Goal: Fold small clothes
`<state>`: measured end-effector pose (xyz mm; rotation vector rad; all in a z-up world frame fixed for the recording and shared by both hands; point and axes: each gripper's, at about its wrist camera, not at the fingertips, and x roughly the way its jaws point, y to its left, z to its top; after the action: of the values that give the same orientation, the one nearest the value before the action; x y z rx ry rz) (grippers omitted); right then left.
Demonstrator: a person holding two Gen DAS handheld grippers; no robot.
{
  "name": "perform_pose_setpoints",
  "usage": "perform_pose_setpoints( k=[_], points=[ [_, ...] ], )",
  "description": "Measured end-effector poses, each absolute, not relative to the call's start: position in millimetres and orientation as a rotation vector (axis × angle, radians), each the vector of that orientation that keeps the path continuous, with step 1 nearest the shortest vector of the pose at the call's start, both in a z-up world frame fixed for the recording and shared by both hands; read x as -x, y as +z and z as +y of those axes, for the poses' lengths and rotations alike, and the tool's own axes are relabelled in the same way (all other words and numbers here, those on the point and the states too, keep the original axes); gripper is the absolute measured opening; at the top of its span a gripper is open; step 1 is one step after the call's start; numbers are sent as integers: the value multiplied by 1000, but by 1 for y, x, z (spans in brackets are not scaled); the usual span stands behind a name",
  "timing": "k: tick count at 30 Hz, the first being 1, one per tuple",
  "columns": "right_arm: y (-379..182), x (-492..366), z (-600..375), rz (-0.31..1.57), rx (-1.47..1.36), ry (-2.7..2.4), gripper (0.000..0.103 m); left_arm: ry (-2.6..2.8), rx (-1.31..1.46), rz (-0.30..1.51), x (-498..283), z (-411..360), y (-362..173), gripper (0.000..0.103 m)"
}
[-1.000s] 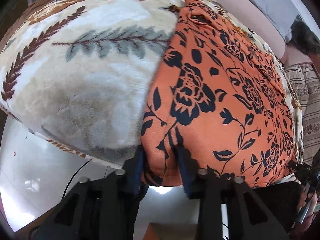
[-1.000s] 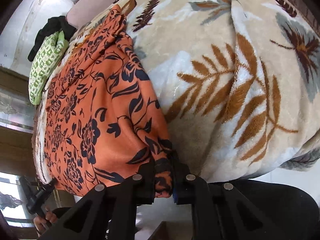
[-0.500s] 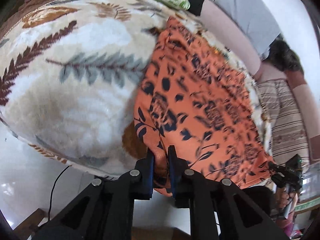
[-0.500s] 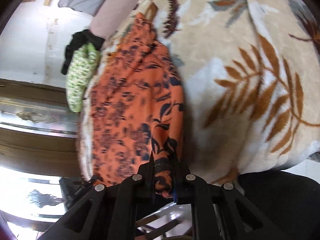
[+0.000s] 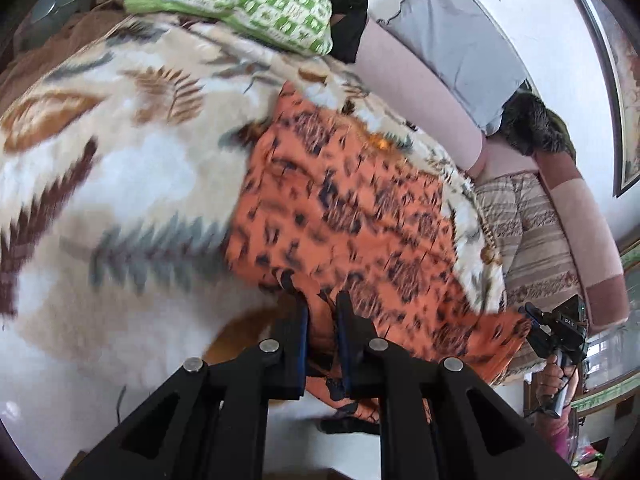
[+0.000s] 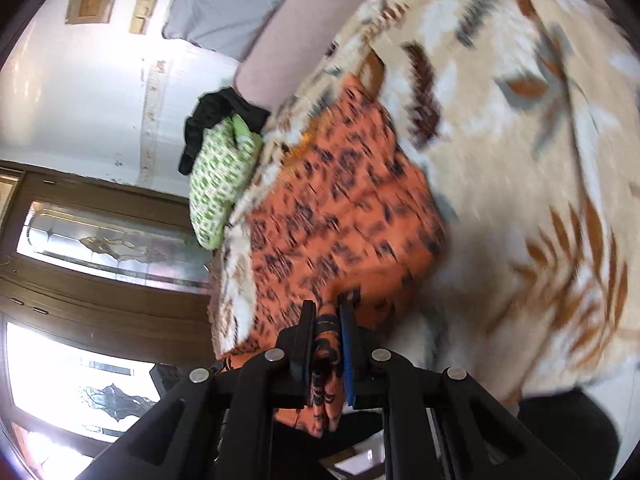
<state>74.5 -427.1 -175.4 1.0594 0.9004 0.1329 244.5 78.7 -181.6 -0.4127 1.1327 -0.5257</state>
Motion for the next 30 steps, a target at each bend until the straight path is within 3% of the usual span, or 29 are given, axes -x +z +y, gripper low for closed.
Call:
perform_pose_setpoints(
  k=[7,11,15,17,18,19,20,28,29,30],
  points=[
    [-138,-155,-474,809,-995,81,12,-503,372,1135,-343,51,-167,13],
    [-146,-188,-470,963,-937,68,13,-517,328,1116,-345,39,-169,13],
    [-176,-159,-445,1103,-881,70,15,-498,330,1104,-322,51,-174,13],
    [-191,-134,-435,1140,-856,30,23,-489,347,1104,-311,61,-174,13],
    [-203,-116,-429,1155,-864,16,43,-485,343,1099,-302,67,-172,13],
    [-215,-98,-423,1171,-879,4,78,-478,329,1094,-294,69,-170,13],
    [-222,-86,-420,1180,-888,-8,84,-469,314,1090,-286,72,-168,13],
    [-272,-54,-376,1207,-859,-73,82,-478,307,1068,-243,79,-158,13],
    [-278,-55,-370,1221,-853,-71,77,-479,312,1066,-241,81,-158,13],
    [-288,-59,-362,1252,-836,-71,59,-480,317,1065,-238,82,-157,13]
  ],
)
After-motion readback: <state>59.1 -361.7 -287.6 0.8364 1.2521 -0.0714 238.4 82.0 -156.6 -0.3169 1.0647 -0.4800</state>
